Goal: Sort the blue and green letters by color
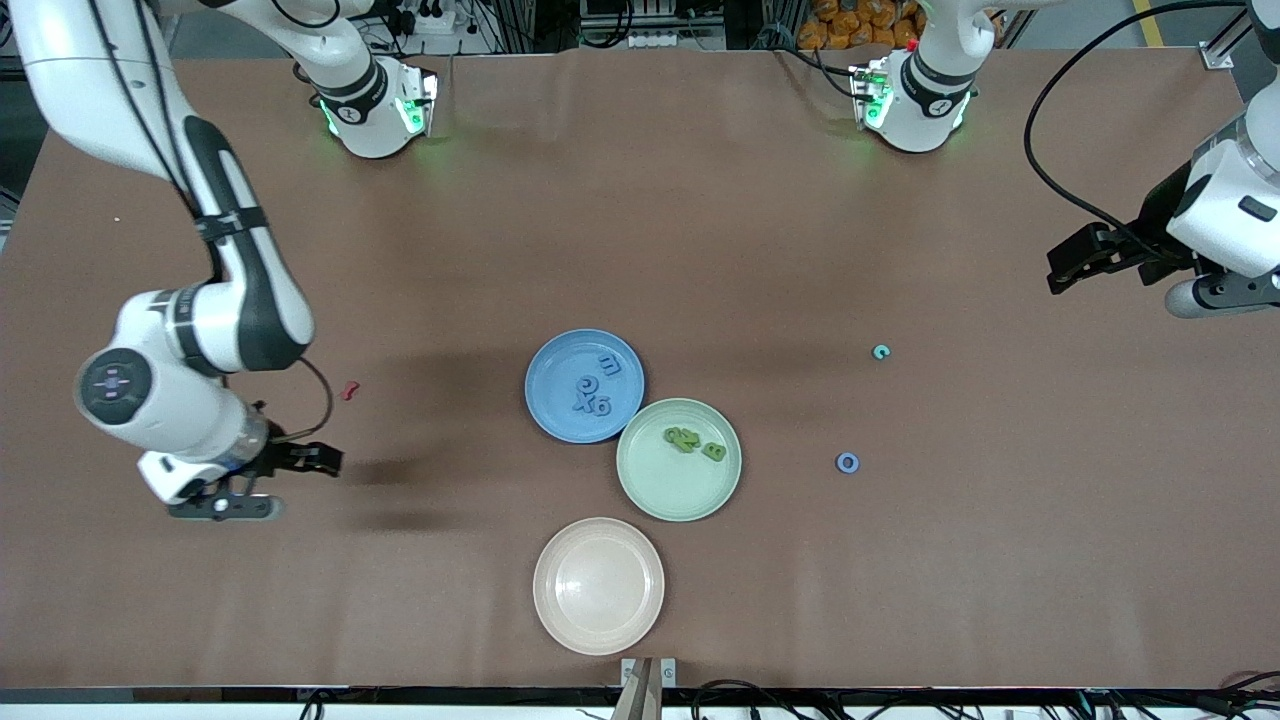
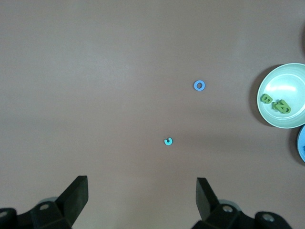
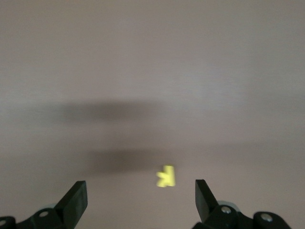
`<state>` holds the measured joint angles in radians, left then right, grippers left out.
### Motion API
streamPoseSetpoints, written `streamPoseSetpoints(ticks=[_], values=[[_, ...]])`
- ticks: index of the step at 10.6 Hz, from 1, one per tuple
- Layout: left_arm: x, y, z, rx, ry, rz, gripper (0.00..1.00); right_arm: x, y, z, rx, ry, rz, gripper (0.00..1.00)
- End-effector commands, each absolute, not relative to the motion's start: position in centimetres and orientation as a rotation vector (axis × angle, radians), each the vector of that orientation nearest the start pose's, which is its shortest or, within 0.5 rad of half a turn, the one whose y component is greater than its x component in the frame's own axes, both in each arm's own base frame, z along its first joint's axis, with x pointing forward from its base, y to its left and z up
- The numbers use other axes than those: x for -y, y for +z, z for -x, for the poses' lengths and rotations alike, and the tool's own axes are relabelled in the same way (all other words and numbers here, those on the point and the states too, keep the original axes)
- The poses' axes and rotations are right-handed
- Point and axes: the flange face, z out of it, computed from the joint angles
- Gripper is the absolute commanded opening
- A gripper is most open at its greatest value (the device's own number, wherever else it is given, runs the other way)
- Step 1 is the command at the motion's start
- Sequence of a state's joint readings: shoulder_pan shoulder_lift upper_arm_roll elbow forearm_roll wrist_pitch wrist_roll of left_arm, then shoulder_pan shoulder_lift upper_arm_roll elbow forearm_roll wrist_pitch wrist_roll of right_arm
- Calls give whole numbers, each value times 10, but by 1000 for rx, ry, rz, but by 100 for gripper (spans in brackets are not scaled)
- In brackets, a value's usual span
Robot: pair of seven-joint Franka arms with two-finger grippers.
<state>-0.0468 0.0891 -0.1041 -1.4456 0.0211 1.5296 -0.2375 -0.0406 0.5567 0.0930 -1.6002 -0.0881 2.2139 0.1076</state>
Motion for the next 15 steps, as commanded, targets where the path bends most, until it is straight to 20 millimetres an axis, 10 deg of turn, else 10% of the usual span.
streamPoseSetpoints(ticks=[1, 4, 11, 15], values=[[80, 637, -565, 113, -7, 3103, 100, 27, 386, -683, -65, -57, 3253, 100], [76, 638, -565, 116, -8, 3104, 100, 36, 481, -663, -136, 2, 3281, 100], [73, 645, -562, 126, -28, 3103, 100, 24, 666, -538, -223, 58, 3139, 100], [73, 645, -562, 123, -28, 3103, 100, 24, 645, -543, -230, -10, 3141, 100]])
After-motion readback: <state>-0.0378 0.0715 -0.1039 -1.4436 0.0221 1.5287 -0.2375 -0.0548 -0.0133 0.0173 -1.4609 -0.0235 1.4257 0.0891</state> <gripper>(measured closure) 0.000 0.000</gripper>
